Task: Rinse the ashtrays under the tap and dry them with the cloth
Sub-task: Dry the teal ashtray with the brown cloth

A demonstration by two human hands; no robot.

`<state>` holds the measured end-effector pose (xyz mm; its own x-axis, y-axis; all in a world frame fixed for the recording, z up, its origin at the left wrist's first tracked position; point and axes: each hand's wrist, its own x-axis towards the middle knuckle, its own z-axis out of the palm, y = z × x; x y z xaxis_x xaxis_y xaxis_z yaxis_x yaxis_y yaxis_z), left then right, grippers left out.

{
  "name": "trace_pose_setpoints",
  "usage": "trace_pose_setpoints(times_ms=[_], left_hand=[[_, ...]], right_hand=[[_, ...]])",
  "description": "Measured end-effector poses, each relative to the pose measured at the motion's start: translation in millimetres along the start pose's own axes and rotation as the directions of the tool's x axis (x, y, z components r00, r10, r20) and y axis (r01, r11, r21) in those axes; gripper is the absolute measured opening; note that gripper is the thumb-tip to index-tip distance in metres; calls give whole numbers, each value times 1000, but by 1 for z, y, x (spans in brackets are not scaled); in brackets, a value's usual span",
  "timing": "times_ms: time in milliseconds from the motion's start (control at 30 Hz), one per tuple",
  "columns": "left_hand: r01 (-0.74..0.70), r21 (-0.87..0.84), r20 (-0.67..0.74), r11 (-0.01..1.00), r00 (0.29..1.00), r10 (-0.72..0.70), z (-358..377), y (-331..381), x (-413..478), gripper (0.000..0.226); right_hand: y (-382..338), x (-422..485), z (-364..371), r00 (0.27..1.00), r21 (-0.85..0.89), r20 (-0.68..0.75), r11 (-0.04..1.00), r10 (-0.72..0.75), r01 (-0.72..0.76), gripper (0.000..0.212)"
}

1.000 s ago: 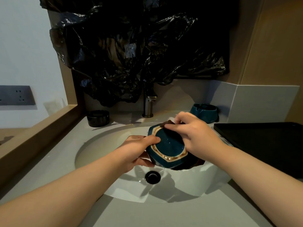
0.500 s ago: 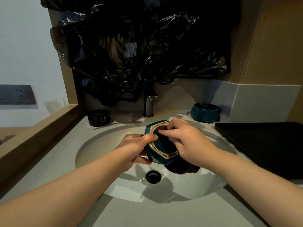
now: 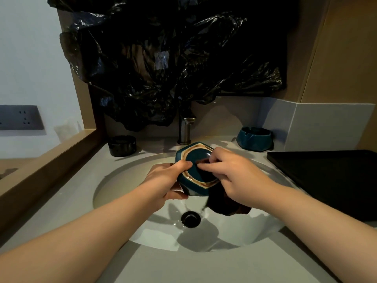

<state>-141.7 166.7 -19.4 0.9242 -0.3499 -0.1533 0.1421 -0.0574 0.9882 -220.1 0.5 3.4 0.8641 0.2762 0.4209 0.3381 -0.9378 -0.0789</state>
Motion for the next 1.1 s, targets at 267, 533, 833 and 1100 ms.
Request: trace_pose_setpoints(times_ms=[267, 533, 833, 1100], left_hand=[[0, -12, 30, 1000, 1000, 1, 2, 0, 0, 25], [-21, -10, 34, 1000, 999, 21, 3, -1, 1, 28], [-86, 12, 17, 996, 996, 86, 4, -2, 1, 29], [-104, -1, -6, 995, 995, 104, 3, -3, 2, 30]], right_hand=[[8, 3, -2, 990, -25, -76, 992, 123, -125, 43], [-5, 1, -2, 995, 74, -41, 993, 96, -93, 42], [-13, 8, 0, 994, 43, -51, 994, 99, -97, 48], [-16, 11, 3, 996, 87, -12, 993, 85, -84, 48]])
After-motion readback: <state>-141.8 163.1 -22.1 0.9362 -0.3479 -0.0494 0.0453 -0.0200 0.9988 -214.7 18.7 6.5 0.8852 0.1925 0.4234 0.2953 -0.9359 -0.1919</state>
